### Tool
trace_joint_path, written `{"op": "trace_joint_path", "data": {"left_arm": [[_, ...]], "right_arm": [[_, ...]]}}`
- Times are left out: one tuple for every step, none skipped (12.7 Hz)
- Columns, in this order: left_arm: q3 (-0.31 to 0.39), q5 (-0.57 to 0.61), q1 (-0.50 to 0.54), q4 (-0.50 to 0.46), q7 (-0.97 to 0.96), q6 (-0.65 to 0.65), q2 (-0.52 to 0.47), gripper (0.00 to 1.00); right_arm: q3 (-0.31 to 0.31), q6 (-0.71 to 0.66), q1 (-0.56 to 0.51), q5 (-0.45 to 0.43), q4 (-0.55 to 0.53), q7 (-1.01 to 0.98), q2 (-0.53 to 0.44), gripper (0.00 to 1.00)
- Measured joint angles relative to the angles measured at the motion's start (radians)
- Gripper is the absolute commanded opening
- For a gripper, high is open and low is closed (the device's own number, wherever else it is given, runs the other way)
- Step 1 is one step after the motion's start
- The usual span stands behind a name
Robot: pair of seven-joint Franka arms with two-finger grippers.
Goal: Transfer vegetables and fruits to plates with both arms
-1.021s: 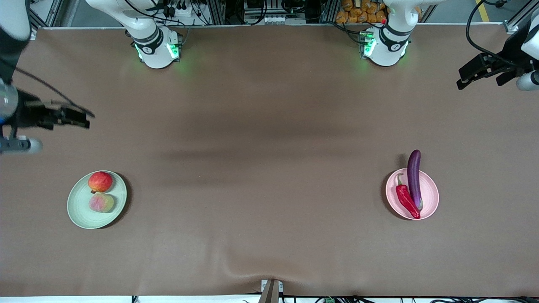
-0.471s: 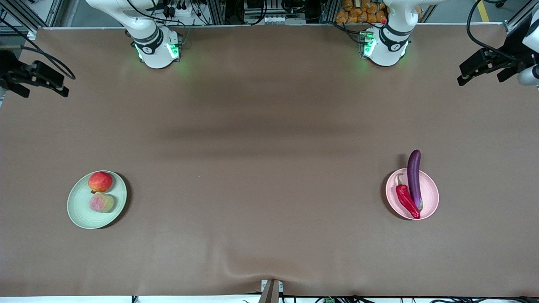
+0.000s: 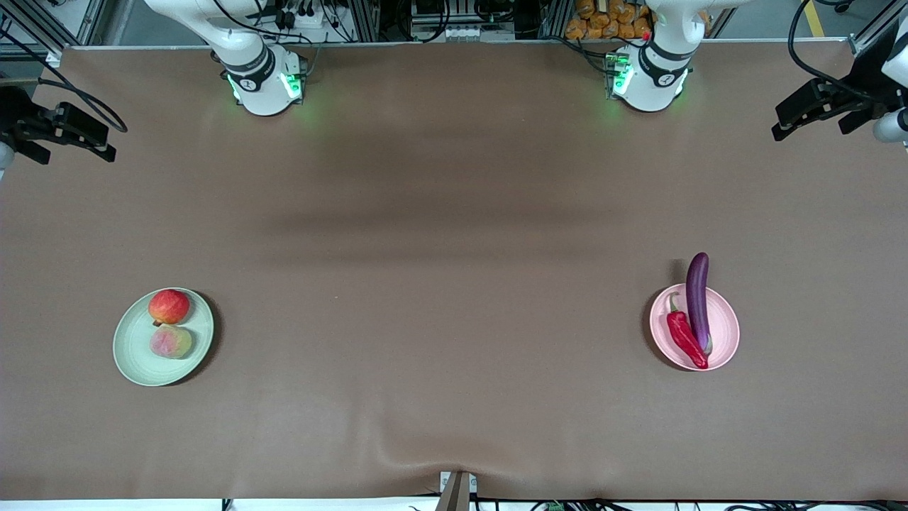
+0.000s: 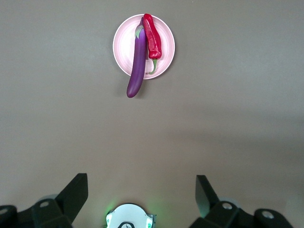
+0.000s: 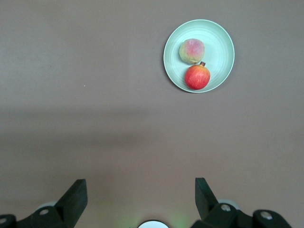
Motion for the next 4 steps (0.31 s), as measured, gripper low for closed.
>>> {"op": "trace_joint_path", "data": {"left_arm": [[0.000,0.000,0.000,0.000,0.000,-0.001,-0.001,1.00],[0.000,0.000,0.000,0.000,0.000,-0.001,-0.001,1.00],[0.001,0.000,0.000,0.000,0.000,-0.002,-0.001,1.00],[0.001,0.005,0.000,0.000,0.000,-0.002,-0.001,1.00]], "right_arm": [[0.001,0.005,0.000,0.000,0.000,-0.001,0.000,1.00],[0.002,0.008,0.000,-0.001,0.000,-0.002,0.000,1.00],[0.003,0.012,0.000,-0.001,0.000,-0.002,0.000,1.00],[0.004,0.013,0.000,-0.001,0.000,-0.002,0.000,1.00]]}}
